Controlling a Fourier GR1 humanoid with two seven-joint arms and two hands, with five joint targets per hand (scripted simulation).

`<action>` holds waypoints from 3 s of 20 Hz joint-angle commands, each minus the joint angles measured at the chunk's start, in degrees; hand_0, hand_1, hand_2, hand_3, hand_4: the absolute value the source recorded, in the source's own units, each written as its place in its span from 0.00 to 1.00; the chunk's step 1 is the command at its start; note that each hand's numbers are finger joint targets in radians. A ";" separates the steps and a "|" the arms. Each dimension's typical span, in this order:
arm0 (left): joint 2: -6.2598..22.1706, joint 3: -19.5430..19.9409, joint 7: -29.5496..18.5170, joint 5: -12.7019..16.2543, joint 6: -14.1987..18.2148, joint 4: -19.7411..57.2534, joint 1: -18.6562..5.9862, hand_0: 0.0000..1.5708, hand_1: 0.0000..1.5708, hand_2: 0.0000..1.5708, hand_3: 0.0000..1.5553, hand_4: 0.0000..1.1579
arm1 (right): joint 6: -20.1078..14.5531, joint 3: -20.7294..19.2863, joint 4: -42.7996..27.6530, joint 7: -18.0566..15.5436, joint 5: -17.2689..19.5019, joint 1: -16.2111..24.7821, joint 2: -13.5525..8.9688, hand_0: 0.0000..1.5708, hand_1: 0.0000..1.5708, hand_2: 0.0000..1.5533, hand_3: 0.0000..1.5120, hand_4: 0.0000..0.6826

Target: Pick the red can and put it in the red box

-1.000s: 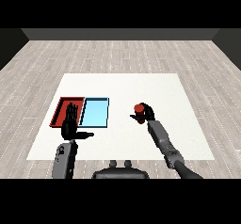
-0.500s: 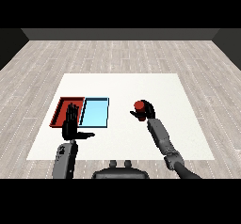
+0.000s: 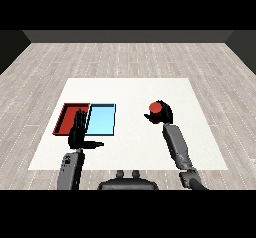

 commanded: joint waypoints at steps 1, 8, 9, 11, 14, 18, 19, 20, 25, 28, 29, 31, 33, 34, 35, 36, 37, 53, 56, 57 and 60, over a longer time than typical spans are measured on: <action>-0.54 -1.23 1.61 -1.32 0.89 1.34 -4.49 0.00 0.00 0.00 0.00 0.00 | 1.27 -0.48 -9.30 1.38 -1.92 3.90 -1.25 0.98 0.98 0.95 0.92 0.91; -1.40 -8.47 10.06 -3.14 2.82 -4.51 -2.89 0.00 0.00 0.00 0.00 0.00 | -2.74 4.03 -26.89 5.17 -0.46 9.39 2.34 0.92 0.92 0.91 0.92 0.93; -1.40 -8.77 10.22 -3.17 3.17 -4.50 -3.04 0.00 0.00 0.00 0.00 0.00 | -5.41 6.07 -27.36 5.66 1.51 8.88 4.73 0.92 0.92 0.91 0.92 0.93; -1.41 -12.21 10.67 -3.32 5.04 -6.54 -1.31 0.00 0.00 0.00 0.00 0.00 | -13.40 14.00 -25.97 5.27 0.78 6.99 5.18 0.92 0.92 0.91 0.92 0.93; -1.37 -9.19 12.50 -3.66 3.63 -0.62 -6.86 0.00 0.00 0.00 0.00 0.00 | -19.37 18.86 -26.53 8.38 1.66 4.66 5.27 0.92 0.92 0.91 0.92 0.93; -1.42 -14.71 11.88 -5.54 8.02 2.03 -6.90 0.00 0.00 0.00 0.00 0.00 | -22.55 22.52 -29.42 5.62 -0.14 6.38 5.33 0.91 0.91 0.91 0.92 0.92; -1.42 -15.53 18.59 -4.99 11.08 -1.55 -10.86 0.00 0.00 0.00 0.00 0.00 | -22.71 25.67 -33.74 6.70 2.03 10.23 5.33 0.90 0.90 0.91 0.92 0.92; -1.42 -19.11 19.33 -4.48 16.00 2.32 -15.27 0.00 0.00 0.00 0.00 0.00 | -18.65 21.05 -31.10 4.27 0.50 9.29 5.34 0.90 0.90 0.91 0.92 0.92; -1.42 -19.83 14.31 -4.90 14.12 5.22 -10.85 0.00 0.00 0.00 0.00 0.00 | -21.95 23.36 -31.27 6.77 0.81 4.34 5.35 0.92 0.92 0.92 0.92 0.91; -1.42 -20.24 11.85 -4.37 13.79 10.37 -11.46 0.00 0.00 0.00 0.00 0.00 | -17.60 22.22 -32.37 2.08 1.41 10.54 5.35 0.92 0.92 0.92 0.92 0.91; -1.42 -20.16 15.31 -2.76 14.95 9.59 -13.66 0.00 0.00 0.00 0.00 0.00 | -21.92 24.58 -32.00 4.93 0.72 6.84 5.35 0.92 0.92 0.93 0.92 0.92; -1.42 -23.39 10.77 -1.21 17.81 13.38 -13.41 0.00 0.00 0.00 0.00 0.00 | -19.56 25.58 -31.41 -0.52 0.40 12.00 5.35 0.92 0.92 0.93 0.92 0.95; -1.42 -20.94 13.33 -2.39 15.23 10.82 -13.56 0.00 0.00 0.00 0.00 0.00 | -23.44 27.64 -27.78 1.32 -0.90 5.13 5.35 0.93 0.93 0.93 0.92 0.96; -1.42 -21.16 9.24 -0.87 16.86 18.41 -15.90 0.00 0.00 0.00 0.00 0.00 | -23.25 26.32 -31.89 5.34 1.36 4.94 5.36 0.93 0.93 0.93 0.92 0.97; -1.42 -24.12 10.47 -2.70 15.06 10.27 -7.58 0.00 0.00 0.00 0.00 0.00 | -17.35 23.88 -30.87 0.00 0.20 11.28 5.36 0.93 0.93 0.93 0.92 0.96; -1.42 -17.77 10.53 0.63 13.84 18.53 -18.45 0.00 0.00 0.00 0.00 0.00 | -17.49 22.74 -34.28 4.61 0.35 8.84 5.07 0.94 0.94 0.93 0.92 0.96; -1.42 -23.43 10.10 0.72 17.27 17.34 -15.92 0.00 0.00 0.00 0.00 0.00 | -22.17 24.75 -31.27 3.72 0.10 5.81 5.35 0.93 0.93 0.93 0.92 0.96; -1.42 -30.03 5.70 9.42 22.29 24.39 -20.52 0.00 0.00 0.00 0.00 0.00 | -24.34 32.71 -33.14 -0.70 -6.53 9.44 5.36 0.94 0.94 0.92 0.93 0.94; -1.42 -29.13 9.90 9.18 22.59 22.22 -22.25 0.00 0.00 0.00 0.00 0.00 | -25.82 34.61 -27.67 -6.77 -7.80 8.36 5.36 0.96 0.96 0.94 0.94 0.97; -1.42 -30.18 10.99 8.92 22.31 18.68 -19.65 0.00 0.00 0.00 0.00 0.00 | -25.09 33.27 -30.08 -3.65 -6.44 7.99 5.36 0.96 0.96 0.94 0.94 0.96; -1.42 -24.79 7.40 9.14 15.87 24.94 -21.44 0.00 0.00 0.00 0.00 0.00 | -26.62 34.52 -29.49 -3.11 -8.69 4.96 5.36 0.96 0.96 0.94 0.94 0.96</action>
